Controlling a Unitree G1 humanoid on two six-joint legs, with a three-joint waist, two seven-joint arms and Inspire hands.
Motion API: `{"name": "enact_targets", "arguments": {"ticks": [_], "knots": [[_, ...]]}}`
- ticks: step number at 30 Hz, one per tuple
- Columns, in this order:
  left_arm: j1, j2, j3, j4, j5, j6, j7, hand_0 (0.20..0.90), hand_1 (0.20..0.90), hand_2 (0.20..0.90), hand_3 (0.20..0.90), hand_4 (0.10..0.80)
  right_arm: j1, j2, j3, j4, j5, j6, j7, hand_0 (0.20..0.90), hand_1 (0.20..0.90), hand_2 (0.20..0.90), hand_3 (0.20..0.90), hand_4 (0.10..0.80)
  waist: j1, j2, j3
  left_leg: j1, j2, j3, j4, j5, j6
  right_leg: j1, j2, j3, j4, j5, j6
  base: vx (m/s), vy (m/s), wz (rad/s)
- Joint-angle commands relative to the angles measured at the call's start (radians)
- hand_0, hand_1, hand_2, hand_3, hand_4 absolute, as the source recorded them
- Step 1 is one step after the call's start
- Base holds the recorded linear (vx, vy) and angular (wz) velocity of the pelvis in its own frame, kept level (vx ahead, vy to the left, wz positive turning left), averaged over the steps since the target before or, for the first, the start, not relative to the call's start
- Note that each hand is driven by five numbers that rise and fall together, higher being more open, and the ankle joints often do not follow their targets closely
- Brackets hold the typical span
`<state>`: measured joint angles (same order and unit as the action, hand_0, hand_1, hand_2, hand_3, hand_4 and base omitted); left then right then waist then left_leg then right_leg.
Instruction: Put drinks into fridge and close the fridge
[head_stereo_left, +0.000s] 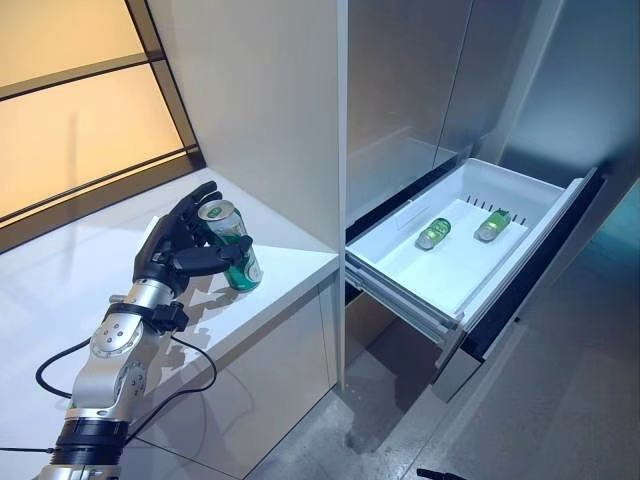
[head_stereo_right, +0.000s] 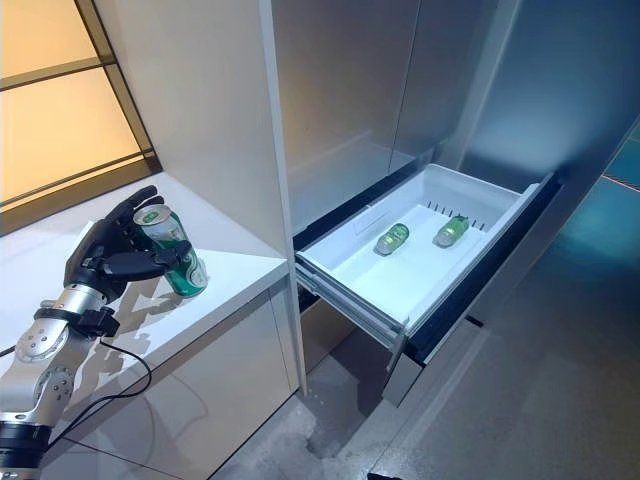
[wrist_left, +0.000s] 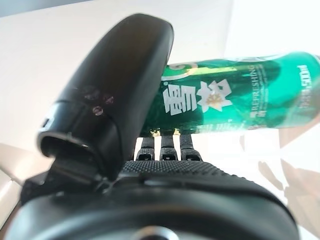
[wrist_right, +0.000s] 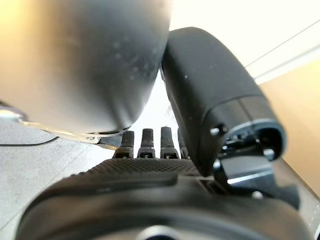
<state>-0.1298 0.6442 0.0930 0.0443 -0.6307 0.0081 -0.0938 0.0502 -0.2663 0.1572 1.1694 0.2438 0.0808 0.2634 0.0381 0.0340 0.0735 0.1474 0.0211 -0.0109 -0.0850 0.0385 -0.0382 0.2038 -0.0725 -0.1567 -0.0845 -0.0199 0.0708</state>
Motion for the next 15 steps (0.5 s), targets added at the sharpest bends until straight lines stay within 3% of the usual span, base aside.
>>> {"name": "enact_targets", "arguments": {"ticks": [1, 15], "knots": [[-0.21, 0.062, 0.046, 0.036, -0.047, -0.094, 0.039, 0.9, 0.9, 0.9, 0.9, 0.8, -0.018, -0.014, 0.019, 0.009, 0.0, -0.005, -0.004, 0.9, 0.9, 0.9, 0.9, 0.8, -0.027, 0.01, -0.017, 0.024, -0.078, 0.015, 0.023, -0.119, 0.055, -0.066, 0.082, 0.066, 0.109, -0.099, -0.011, 0.003, 0.008, -0.03], [-0.243, 0.017, 0.019, 0.106, -0.1, -0.109, 0.071, 0.9, 0.9, 0.9, 0.9, 0.8, -0.028, -0.018, 0.014, 0.066, -0.017, -0.039, 0.006, 0.9, 0.9, 0.9, 0.9, 0.8, -0.039, 0.011, -0.024, 0.033, -0.078, 0.026, 0.02, -0.122, 0.055, -0.062, 0.084, 0.078, 0.108, -0.099, -0.01, 0.013, 0.005, -0.05]]}}
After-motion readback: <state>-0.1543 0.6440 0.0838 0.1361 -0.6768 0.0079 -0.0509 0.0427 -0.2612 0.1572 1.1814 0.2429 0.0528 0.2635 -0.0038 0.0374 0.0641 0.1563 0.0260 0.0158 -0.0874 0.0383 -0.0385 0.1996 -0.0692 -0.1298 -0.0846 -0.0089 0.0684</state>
